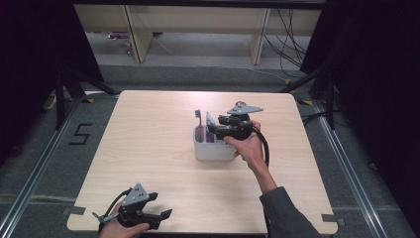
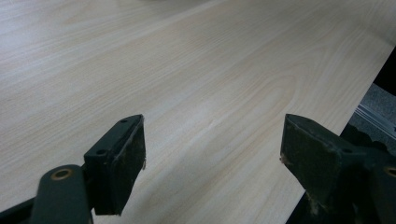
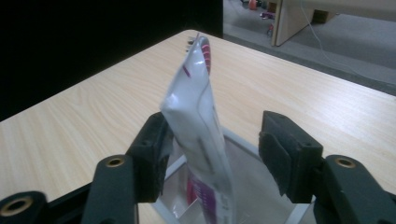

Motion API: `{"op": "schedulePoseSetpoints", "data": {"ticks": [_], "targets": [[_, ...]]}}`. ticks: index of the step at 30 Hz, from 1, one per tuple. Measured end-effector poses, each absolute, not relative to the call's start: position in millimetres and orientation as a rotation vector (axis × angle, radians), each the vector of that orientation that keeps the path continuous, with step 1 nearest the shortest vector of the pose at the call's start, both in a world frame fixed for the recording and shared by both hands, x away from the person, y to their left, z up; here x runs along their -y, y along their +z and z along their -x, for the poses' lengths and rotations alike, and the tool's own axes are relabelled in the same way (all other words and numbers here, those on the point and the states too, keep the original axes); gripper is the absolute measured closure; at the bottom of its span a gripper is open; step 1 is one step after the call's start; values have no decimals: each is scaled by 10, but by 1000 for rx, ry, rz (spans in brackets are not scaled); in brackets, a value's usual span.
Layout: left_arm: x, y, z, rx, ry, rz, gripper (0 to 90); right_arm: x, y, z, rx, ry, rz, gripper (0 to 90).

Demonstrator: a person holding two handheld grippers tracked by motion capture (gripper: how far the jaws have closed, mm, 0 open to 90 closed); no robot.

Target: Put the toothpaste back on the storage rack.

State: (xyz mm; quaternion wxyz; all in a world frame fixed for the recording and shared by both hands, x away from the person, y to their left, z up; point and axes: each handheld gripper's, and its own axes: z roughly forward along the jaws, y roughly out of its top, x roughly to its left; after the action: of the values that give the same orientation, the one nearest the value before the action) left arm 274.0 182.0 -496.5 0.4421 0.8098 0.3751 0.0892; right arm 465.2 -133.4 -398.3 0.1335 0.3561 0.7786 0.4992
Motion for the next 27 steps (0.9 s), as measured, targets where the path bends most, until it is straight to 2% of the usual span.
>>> {"op": "schedulePoseSetpoints", "data": {"ticks": [6, 9, 14, 27], "targets": [[-1817, -4966, -2737, -946, 225, -1994, 217, 1423, -3902, -4555, -2233, 1497, -999, 340], [-1828, -4967, -2749, -943, 224, -1991, 217, 1470, -3807, -4439, -2222, 1521, -987, 325], [-1829, -4969, -2749, -945, 224, -1990, 217, 1568, -3732, -4316, -2230, 1517, -988, 319], [-1849, -4963, -2756, -945, 235, -1987, 216, 1846, -3795, -4197, -2219, 1486, -1020, 322]]}}
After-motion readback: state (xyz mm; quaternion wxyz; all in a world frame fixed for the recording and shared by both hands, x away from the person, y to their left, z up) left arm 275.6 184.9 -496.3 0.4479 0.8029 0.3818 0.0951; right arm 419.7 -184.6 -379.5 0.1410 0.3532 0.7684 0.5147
